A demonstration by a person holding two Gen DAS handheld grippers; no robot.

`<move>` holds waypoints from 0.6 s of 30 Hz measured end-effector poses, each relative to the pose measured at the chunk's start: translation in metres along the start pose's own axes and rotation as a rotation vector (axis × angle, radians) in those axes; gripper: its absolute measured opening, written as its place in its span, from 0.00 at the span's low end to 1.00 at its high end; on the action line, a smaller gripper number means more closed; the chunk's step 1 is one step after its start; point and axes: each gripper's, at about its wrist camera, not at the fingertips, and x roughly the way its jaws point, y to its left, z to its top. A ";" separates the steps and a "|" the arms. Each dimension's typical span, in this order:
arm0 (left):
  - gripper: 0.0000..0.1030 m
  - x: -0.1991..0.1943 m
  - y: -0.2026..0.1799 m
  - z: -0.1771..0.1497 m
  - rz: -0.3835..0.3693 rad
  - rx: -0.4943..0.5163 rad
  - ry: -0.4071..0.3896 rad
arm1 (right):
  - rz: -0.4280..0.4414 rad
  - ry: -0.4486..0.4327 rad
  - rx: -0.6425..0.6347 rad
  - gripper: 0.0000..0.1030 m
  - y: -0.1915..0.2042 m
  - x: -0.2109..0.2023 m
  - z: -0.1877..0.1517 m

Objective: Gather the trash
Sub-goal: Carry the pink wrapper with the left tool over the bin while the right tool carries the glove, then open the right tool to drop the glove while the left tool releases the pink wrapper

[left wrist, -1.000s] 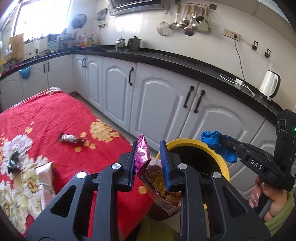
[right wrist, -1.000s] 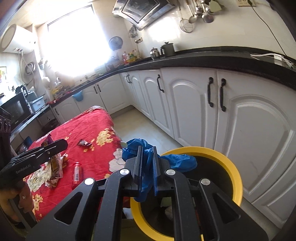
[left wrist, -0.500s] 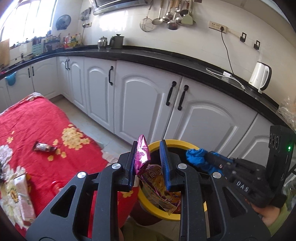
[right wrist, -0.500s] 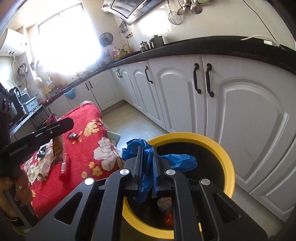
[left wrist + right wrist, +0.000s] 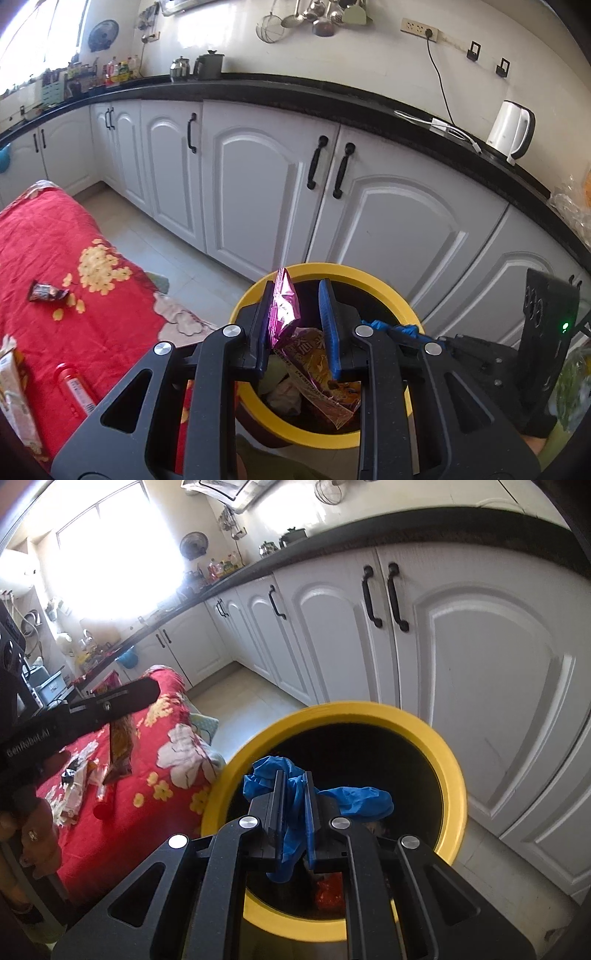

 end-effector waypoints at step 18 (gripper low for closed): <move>0.18 0.045 -0.009 0.002 -0.061 -0.002 0.096 | 0.006 0.091 0.045 0.11 -0.013 0.026 -0.024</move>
